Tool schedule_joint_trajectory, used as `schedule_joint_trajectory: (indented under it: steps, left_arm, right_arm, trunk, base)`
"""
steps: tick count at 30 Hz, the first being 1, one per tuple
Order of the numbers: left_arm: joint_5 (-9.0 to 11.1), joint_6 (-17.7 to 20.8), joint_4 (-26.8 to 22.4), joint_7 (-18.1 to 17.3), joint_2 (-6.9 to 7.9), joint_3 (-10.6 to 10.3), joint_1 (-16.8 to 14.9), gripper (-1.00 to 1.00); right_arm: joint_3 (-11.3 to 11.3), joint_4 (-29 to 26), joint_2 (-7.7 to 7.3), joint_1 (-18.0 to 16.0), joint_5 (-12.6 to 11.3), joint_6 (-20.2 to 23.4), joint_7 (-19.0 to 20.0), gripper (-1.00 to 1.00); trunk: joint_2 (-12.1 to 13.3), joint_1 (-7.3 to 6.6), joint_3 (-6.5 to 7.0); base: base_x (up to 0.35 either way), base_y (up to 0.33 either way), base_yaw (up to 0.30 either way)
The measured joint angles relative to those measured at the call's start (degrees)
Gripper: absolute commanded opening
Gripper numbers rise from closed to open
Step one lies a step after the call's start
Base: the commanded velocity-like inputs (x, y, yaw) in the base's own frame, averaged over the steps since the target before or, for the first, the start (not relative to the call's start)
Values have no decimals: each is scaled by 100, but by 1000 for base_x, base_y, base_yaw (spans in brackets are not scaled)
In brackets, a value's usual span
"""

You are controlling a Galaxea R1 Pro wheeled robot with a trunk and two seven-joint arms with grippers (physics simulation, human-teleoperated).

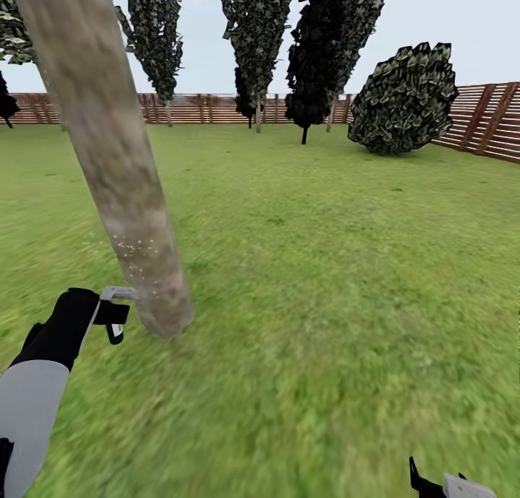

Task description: In the garden, pick up the pesticide atomizer on the floor and spray pesticide onto both trees until each tree trunk is fully covered.

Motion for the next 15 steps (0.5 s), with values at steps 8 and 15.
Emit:
schedule_joint_trajectory:
  steps: [8,15]
  left_arm:
    - [-36,-13,18,101,22,7,195,-100]
    - [7,-76,26,364,29,-1,589,-100]
  right_arm:
    - [0,0,0,0,-2,0,0,100]
    - [0,6,8,0,4,0,0,100]
  trunk:
    - [0,0,-1]
    - [0,0,0]
  base:
    - [241,-189,87]
    - [236,-194,273]
